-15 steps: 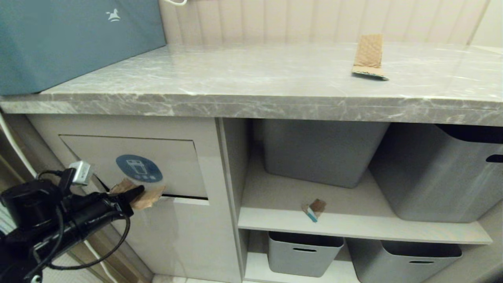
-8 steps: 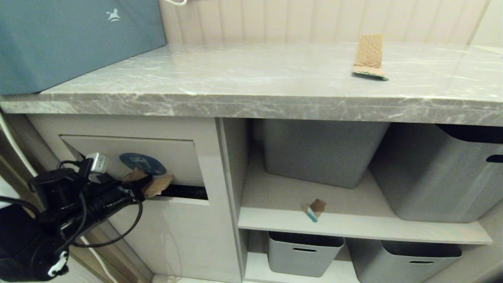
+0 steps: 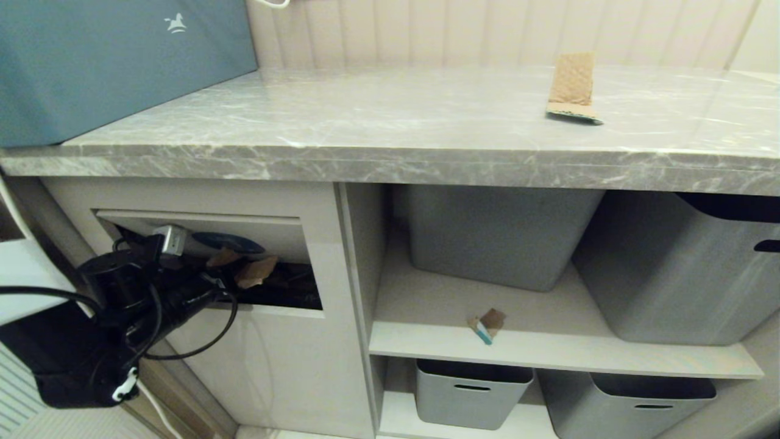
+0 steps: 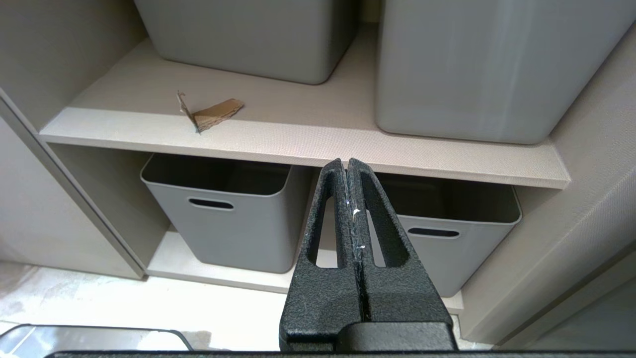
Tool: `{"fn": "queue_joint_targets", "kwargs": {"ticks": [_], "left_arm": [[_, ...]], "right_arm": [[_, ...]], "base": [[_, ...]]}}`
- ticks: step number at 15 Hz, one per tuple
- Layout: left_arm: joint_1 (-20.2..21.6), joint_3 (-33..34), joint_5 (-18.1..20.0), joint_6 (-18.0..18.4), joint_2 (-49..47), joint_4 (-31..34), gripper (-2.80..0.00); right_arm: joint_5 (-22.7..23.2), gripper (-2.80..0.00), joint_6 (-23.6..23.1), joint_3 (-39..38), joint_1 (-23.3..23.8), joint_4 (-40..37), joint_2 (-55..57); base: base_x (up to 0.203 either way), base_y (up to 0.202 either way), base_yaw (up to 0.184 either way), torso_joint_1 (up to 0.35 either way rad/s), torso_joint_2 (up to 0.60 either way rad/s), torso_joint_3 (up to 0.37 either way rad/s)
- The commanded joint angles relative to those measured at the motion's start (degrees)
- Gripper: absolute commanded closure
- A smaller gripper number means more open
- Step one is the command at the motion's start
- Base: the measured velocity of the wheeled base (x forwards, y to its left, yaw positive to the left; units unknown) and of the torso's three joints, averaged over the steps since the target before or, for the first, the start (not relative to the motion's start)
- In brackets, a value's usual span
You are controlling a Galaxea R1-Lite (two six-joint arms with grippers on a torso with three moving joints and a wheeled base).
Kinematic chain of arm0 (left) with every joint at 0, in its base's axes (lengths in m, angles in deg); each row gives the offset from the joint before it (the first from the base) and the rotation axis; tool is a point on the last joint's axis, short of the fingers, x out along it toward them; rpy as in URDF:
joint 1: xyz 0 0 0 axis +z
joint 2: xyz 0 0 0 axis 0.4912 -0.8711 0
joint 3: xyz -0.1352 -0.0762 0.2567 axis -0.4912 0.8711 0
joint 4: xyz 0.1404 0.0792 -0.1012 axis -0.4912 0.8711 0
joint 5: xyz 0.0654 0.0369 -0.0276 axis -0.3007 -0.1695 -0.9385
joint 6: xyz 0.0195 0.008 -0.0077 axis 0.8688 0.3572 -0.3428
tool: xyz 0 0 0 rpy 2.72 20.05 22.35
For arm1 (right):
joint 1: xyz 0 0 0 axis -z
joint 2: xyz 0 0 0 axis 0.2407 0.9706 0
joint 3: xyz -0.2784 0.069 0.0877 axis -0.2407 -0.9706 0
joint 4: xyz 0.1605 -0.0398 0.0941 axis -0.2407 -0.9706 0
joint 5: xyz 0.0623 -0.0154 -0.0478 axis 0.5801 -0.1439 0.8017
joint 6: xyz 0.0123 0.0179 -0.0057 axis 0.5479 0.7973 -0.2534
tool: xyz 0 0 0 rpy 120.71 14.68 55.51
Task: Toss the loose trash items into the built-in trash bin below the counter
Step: Put the garbage in the trash can
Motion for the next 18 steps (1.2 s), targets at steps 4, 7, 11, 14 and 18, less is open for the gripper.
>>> {"fn": "queue_joint_targets", "kwargs": {"ticks": [4, 7, 11, 14, 18], "left_arm": [[-1.71, -2.02, -2.50, -0.05, -2.61, -1.07, -2.80], [-1.80, -2.40, -3.15, -0.24, -2.76, -1.16, -2.80], [-1.79, 0.32, -3.28, -0.14, -0.92, -1.10, -2.80], [-2.20, 10.39, -6.33, -0.25, 6.03, -1.03, -2.80], [-2.28, 22.33, -7.51, -0.27, 23.17, -0.95, -2.80]], "right_arm": [[0.02, 0.00, 0.00, 0.00, -0.02, 0.01, -0.09], [0.02, 0.00, 0.00, 0.00, -0.02, 0.01, -0.09], [0.02, 0.00, -0.08, 0.00, -0.02, 0.01, -0.09], [0.02, 0.00, 0.00, 0.00, -0.02, 0.01, -0.09], [0.02, 0.00, 0.00, 0.00, -0.02, 0.01, -0.09]], "base": [[0.000, 0.000, 0.000, 0.000, 0.00, 0.000], [0.000, 0.000, 0.000, 0.000, 0.00, 0.000], [0.000, 0.000, 0.000, 0.000, 0.00, 0.000], [0.000, 0.000, 0.000, 0.000, 0.00, 0.000], [0.000, 0.000, 0.000, 0.000, 0.00, 0.000]]}}
